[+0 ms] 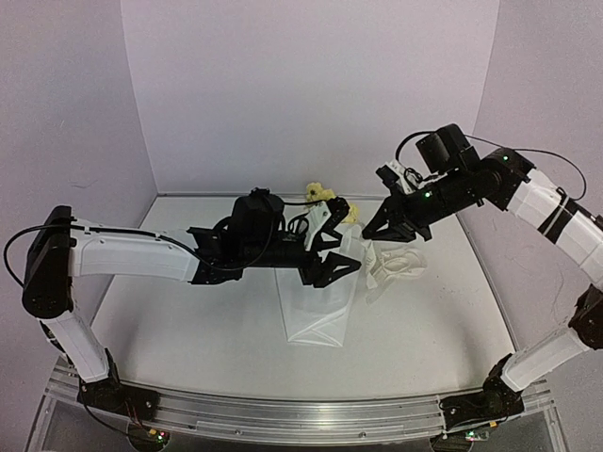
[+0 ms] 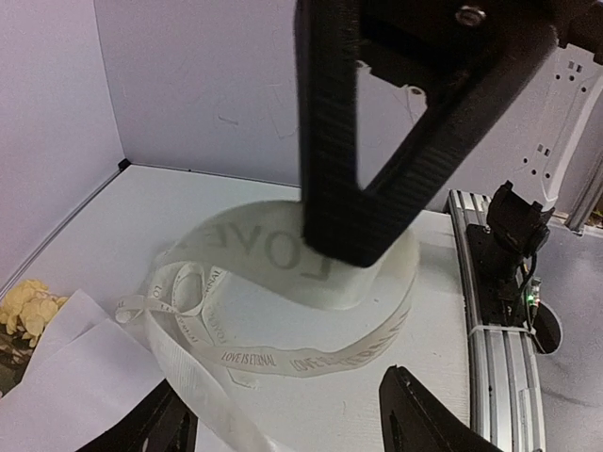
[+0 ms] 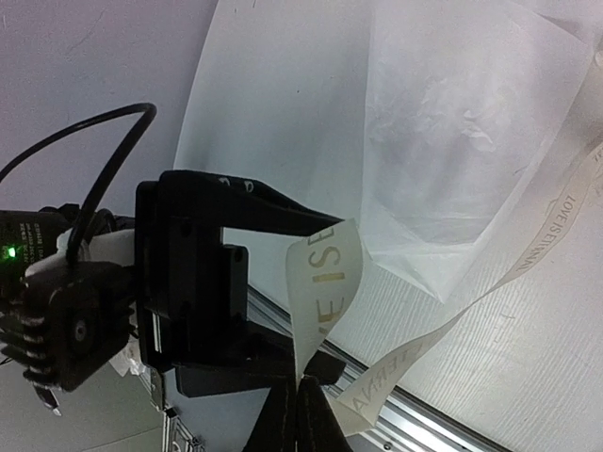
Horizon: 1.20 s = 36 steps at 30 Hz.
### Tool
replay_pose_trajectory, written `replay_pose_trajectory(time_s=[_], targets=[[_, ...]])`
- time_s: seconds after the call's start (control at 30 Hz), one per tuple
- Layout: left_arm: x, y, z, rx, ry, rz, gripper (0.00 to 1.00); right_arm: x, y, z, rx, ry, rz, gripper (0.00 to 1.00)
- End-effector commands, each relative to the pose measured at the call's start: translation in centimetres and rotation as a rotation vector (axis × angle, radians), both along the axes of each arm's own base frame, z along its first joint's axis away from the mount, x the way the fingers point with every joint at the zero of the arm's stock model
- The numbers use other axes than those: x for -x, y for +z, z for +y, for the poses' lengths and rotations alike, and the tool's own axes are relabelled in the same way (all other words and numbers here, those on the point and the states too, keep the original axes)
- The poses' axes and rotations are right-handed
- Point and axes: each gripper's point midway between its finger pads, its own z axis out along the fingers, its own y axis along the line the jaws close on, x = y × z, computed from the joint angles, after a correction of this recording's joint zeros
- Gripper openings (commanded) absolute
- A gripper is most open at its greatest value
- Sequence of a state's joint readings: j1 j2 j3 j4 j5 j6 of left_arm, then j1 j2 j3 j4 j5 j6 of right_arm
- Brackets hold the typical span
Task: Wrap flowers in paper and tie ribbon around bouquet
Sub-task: Pass from the right arm to the left
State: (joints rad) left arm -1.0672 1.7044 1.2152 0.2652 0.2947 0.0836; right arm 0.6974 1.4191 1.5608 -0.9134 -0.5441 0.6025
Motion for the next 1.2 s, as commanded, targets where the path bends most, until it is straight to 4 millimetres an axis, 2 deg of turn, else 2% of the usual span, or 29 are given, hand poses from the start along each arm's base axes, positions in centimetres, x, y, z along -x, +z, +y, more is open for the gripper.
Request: replay_pose_trajectory(time_s=[0.0, 0.2, 0.4, 0.7, 0.93, 1.07, 1.17], targets=[[1.6, 3.9, 0.0, 0.104, -0.077, -0.079, 0.66, 0.1, 1.8, 1.8, -0.052, 0.060, -0.015, 0.00], [1.2, 4.1, -0.6, 0.105, -0.071, -0.088, 0.62, 0.2, 1.3, 2.8, -0.053, 0.085, 0.008, 0.00], [1.2, 3.7, -0.3, 0.089, -0.061, -0.061, 0.54, 0.2, 1.1, 2.5, -0.038, 0.098, -0.015, 0.00], [0.6, 3.1, 1.4, 0.074, 0.018, -0.046, 0.35, 1.5, 1.1, 1.4, -0.018, 0.147, -0.054, 0.00], [0.1, 3.2, 1.4, 0.078, 0.049, -0.039, 0.30, 2.3, 0.9, 1.0, -0.013, 0.176, -0.052, 0.00], [-0.6, 3.2, 1.2, 0.077, 0.081, -0.043, 0.19, 2.8, 0.9, 1.3, -0.026, 0.198, -0.031, 0.00], [-1.7, 3.2, 1.3, 0.074, 0.143, -0.034, 0.01, 2.6, 0.1, 1.1, -0.001, 0.189, -0.031, 0.01]])
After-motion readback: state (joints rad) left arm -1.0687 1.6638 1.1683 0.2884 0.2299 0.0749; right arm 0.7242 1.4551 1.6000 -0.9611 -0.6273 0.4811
